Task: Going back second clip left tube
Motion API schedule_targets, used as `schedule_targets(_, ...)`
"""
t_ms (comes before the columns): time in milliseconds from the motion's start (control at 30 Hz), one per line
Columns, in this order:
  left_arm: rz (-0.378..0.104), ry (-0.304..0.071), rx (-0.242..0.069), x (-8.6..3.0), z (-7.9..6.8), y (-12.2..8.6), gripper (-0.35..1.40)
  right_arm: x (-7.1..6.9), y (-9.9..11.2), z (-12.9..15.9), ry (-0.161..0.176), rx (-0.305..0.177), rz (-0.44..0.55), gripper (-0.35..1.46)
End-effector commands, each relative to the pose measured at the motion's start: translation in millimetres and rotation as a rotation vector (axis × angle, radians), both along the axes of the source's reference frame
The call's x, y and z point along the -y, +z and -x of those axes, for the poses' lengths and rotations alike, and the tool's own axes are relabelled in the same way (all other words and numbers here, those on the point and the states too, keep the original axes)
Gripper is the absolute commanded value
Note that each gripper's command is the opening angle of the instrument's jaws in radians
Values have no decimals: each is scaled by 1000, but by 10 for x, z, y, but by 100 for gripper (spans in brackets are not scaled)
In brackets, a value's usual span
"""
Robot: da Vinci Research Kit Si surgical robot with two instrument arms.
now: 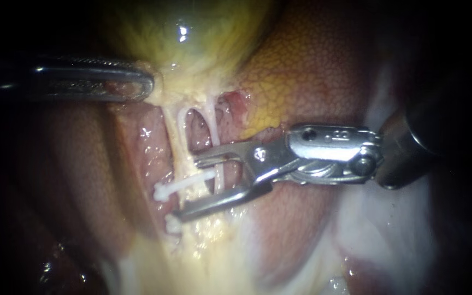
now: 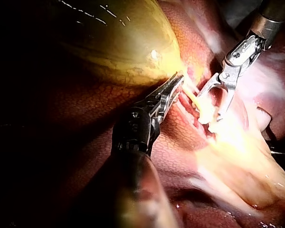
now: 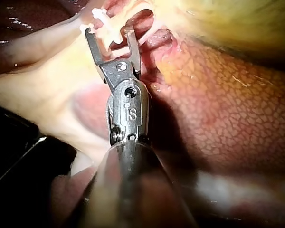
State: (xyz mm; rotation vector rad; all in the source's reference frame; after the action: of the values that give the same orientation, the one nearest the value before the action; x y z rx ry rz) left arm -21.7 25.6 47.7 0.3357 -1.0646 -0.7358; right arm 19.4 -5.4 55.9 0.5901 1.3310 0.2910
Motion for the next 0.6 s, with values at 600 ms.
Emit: schedule_targets(600, 0, 0, 0, 1, -1, 1, -35, 1, -32, 80, 69, 51, 149, 50)
